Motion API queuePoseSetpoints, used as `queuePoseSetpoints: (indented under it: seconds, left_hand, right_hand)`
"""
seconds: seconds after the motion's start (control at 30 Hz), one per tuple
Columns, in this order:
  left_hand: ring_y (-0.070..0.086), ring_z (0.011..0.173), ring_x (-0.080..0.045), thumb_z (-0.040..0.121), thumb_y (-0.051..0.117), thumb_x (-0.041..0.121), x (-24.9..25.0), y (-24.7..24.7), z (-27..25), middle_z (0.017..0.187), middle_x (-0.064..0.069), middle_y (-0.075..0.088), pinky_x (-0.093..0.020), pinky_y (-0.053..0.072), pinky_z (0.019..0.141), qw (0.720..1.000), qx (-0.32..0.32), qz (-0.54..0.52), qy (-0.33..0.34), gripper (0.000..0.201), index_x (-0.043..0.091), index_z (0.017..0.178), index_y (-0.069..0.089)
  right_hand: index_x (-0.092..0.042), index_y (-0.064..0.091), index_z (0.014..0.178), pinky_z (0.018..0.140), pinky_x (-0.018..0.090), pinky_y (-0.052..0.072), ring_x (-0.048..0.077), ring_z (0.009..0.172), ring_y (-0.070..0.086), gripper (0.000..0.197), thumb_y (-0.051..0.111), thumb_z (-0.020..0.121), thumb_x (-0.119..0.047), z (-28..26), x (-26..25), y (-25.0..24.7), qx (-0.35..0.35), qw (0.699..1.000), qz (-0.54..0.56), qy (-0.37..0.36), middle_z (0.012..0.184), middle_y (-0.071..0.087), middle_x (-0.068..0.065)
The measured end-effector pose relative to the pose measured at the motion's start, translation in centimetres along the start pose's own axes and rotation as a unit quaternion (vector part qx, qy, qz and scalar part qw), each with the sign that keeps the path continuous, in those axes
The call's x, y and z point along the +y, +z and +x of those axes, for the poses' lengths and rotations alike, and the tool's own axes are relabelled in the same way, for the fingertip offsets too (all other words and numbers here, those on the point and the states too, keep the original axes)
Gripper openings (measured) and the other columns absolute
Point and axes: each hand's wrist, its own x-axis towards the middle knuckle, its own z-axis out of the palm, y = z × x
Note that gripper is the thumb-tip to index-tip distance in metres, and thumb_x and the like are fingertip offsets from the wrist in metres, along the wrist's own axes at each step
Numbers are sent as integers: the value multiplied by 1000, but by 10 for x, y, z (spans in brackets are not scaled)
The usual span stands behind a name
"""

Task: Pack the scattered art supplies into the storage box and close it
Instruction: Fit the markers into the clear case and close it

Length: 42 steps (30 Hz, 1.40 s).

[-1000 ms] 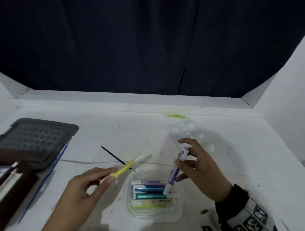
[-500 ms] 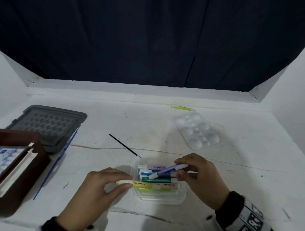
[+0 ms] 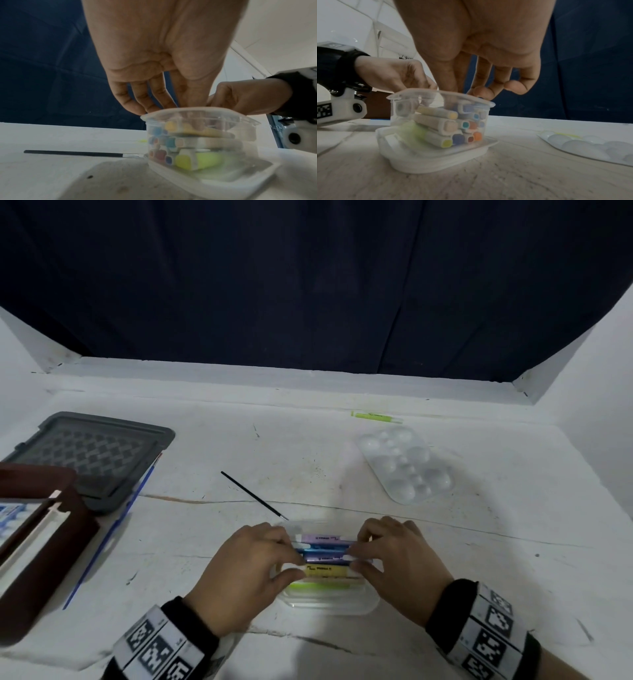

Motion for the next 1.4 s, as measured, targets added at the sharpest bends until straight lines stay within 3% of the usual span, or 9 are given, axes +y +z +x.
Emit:
queuePoseSetpoints:
  seconds: [0.23, 0.4, 0.53, 0.67, 0.83, 0.93, 1.03, 1.27, 1.4]
  left_hand:
    - [52, 71, 0, 75, 70, 53, 3, 1, 6, 71, 21, 56, -22, 36, 62, 1000, -14, 12, -25, 15, 39, 81, 70]
    - [54, 77, 3, 78, 67, 59, 2, 0, 5, 80, 23, 59, -22, 41, 68, 999, -26, -23, -34, 21, 40, 88, 70]
    - [62, 78, 0, 80, 72, 59, 4, -10, 8, 84, 26, 61, -17, 47, 68, 992, 25, -109, -56, 21, 39, 89, 74]
    - [64, 84, -4, 88, 68, 53, -6, -21, 18, 91, 21, 68, -7, 42, 69, 982, 78, -138, -98, 18, 39, 97, 74]
    - [66, 85, 0, 92, 69, 26, -19, -17, 20, 95, 27, 68, -13, 48, 68, 982, 4, -144, -119, 20, 42, 105, 70]
    - [67, 81, -3, 90, 73, 20, -25, -15, 23, 88, 23, 69, -13, 48, 67, 982, -16, -143, -126, 26, 42, 103, 69]
    - [68, 83, -1, 90, 72, 25, -31, -18, 30, 90, 25, 71, -14, 49, 71, 977, -38, -161, -133, 18, 41, 99, 71]
    - [67, 87, -2, 90, 71, 29, -38, -29, 44, 90, 25, 72, -14, 48, 73, 966, -80, -201, -141, 11, 38, 92, 76]
    - [67, 87, -2, 88, 72, 29, -42, -27, 46, 91, 25, 73, -14, 49, 74, 962, -87, -210, -150, 11, 38, 91, 77]
  right_hand:
    - [-36, 75, 82, 62, 24, 41, 5, 65, 56, 18, 63, 71, -27, 5, -3, 0, -10, 999, -28, -36, 79, 59, -18]
    - [-32, 75, 90, 63, 24, 47, 4, 68, 56, 14, 63, 84, -29, 10, 5, -6, -15, 997, 69, -23, 85, 63, -16]
    - [-24, 75, 88, 62, 11, 44, 1, 67, 56, 7, 70, 85, -22, 27, 23, -21, 80, 987, 137, 11, 80, 63, -16]
    - [-18, 75, 86, 67, 23, 50, 8, 68, 59, 9, 73, 81, -11, 66, 66, -26, 152, 982, 103, 50, 79, 65, -7]
    - [-21, 61, 122, 95, 38, 46, 24, 110, 54, 32, 57, 92, -29, 136, 126, -21, 16, 992, -21, 124, 118, 59, 3]
    - [-21, 44, 139, 101, 43, 41, 25, 125, 43, 46, 47, 95, -35, 176, 148, -14, -67, 979, -113, 159, 137, 47, 4]
    - [-19, 37, 142, 101, 47, 39, 28, 129, 40, 48, 43, 97, -36, 208, 164, -5, -114, 962, -166, 182, 143, 40, 6]
    - [-12, 43, 134, 94, 47, 43, 33, 117, 49, 40, 40, 98, -28, 242, 183, 8, -115, 964, -146, 192, 133, 45, 9]
    - [-11, 46, 131, 99, 47, 38, 33, 118, 48, 36, 41, 95, -15, 249, 183, 11, -120, 955, -191, 192, 131, 47, 12]
